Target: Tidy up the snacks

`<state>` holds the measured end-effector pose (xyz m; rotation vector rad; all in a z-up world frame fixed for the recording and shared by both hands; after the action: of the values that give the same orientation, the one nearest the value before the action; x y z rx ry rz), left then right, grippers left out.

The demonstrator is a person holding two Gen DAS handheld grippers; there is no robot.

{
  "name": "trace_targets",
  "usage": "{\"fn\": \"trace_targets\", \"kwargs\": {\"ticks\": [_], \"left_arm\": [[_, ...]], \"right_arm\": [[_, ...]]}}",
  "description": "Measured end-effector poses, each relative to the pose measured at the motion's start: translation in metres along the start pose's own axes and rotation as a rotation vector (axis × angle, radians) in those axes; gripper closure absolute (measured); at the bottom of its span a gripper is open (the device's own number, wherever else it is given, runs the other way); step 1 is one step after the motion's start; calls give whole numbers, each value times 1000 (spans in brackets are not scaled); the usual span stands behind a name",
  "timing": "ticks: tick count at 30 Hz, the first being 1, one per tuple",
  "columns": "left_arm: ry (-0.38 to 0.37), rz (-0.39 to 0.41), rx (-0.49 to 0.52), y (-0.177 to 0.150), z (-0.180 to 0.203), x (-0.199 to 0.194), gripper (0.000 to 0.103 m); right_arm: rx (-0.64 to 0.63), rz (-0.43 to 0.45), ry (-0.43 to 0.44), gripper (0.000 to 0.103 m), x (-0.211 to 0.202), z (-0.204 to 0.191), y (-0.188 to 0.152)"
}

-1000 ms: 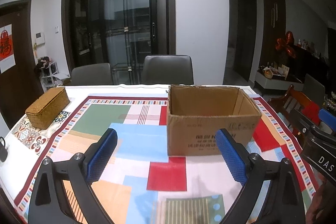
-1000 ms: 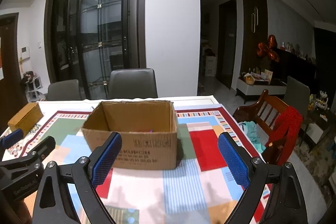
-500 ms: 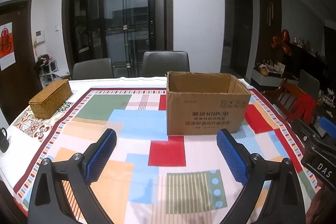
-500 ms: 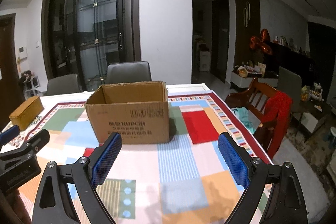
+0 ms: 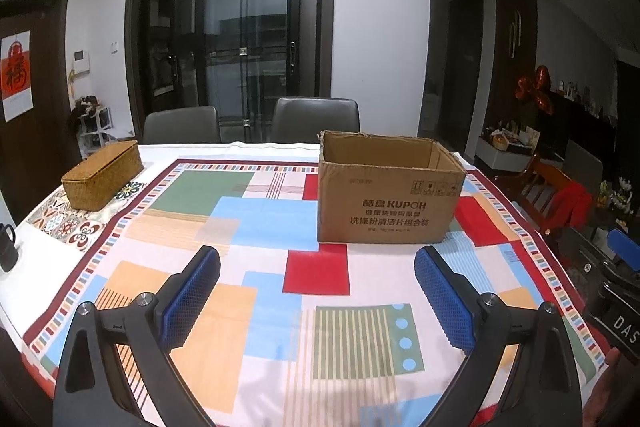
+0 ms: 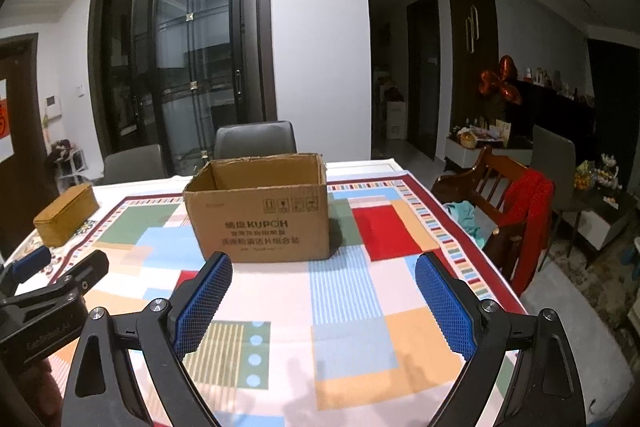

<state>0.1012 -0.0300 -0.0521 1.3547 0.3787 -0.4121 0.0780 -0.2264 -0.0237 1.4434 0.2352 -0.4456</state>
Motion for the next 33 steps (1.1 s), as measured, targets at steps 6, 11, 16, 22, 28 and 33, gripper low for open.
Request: {"fn": "trace_targets", "kwargs": {"ticks": [6,11,16,22,28,33], "left_arm": [[4,15,10,-5,0,-13,4],[4,34,13,-7,-1,-26,4],[2,39,17,-9,-3,-36,3],[3,44,21,-8,-5,-41,3],[7,51,27,-6,-5,-43,2],[8,48,25,-6,-6,-45,2]], "right_arm": [[1,1,-13,9,-14,5,-4],[2,1,-18,9,-20,7,-5],[0,10,-23,9,-29,10,-6],[-8,26,-27,9,-36,9,-3],[-13,44,-41,9,-41,10,-1],[-15,41,-40,9,-41,10,-2]]}}
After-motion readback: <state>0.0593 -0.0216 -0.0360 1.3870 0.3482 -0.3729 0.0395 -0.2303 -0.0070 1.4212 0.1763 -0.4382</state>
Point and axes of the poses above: each gripper's, at about its wrist camera, not at the fingertips, and x roughly the way its jaws point, z to its right, y to its top, the point moved 3 cm from there along x, roughly the way its jaws point, and after that the axes turned 10 degrees about -x, right-handed, at the moved point
